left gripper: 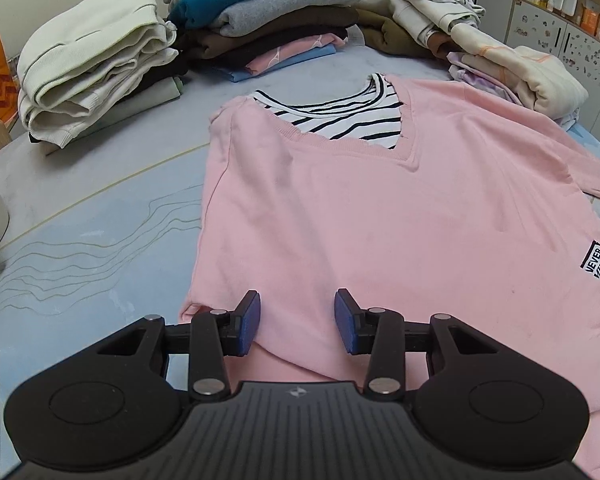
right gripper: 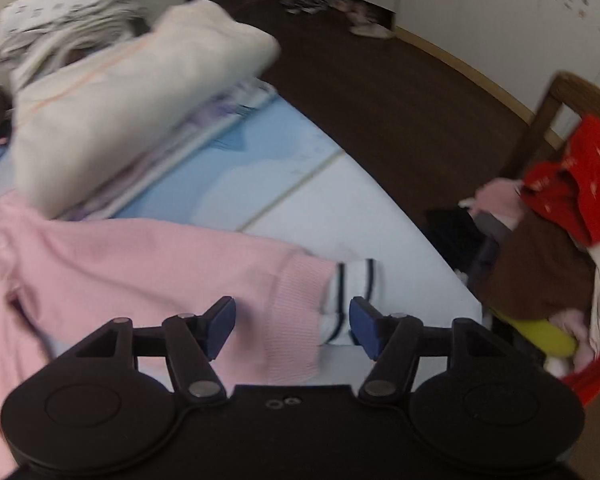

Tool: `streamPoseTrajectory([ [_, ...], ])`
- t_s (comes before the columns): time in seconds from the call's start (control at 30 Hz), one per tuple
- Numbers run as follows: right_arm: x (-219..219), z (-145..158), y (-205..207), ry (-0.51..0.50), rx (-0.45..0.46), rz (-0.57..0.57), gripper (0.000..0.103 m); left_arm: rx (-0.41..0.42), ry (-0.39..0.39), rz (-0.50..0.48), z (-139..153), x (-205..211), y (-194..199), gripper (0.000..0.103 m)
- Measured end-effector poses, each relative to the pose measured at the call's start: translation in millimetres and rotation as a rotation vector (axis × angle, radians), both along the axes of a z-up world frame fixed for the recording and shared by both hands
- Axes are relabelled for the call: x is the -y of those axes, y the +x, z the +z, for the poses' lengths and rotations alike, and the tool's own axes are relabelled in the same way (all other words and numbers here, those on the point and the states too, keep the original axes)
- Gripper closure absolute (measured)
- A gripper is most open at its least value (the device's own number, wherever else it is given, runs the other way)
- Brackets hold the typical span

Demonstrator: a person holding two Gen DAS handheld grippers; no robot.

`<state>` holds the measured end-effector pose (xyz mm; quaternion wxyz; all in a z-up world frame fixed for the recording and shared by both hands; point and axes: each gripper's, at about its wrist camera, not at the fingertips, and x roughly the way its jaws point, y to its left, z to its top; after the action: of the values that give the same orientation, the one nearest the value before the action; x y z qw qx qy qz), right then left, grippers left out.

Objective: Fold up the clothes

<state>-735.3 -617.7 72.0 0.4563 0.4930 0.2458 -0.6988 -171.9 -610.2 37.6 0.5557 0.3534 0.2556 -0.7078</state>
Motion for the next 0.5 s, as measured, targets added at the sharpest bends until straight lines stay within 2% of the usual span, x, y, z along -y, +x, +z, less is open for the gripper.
streamPoseTrajectory([
  [0.07,0,-6,-4,-0.015,0.049,-0.042,0.0,0.001,0.004,0.002,0,1,0,0.064],
  [0.17,5,-11,4,-0.004,0.035,-0.015,0.0,0.003,0.007,0.004,0,2,-1,0.064],
  [0.4,9,-10,33,0.051,-0.126,0.152,0.0,0.003,0.007,0.013,1,1,-1,0.064],
  [0.5,8,6,42,0.019,-0.083,0.208,0.0,0.002,0.005,0.014,1,0,-1,0.064],
])
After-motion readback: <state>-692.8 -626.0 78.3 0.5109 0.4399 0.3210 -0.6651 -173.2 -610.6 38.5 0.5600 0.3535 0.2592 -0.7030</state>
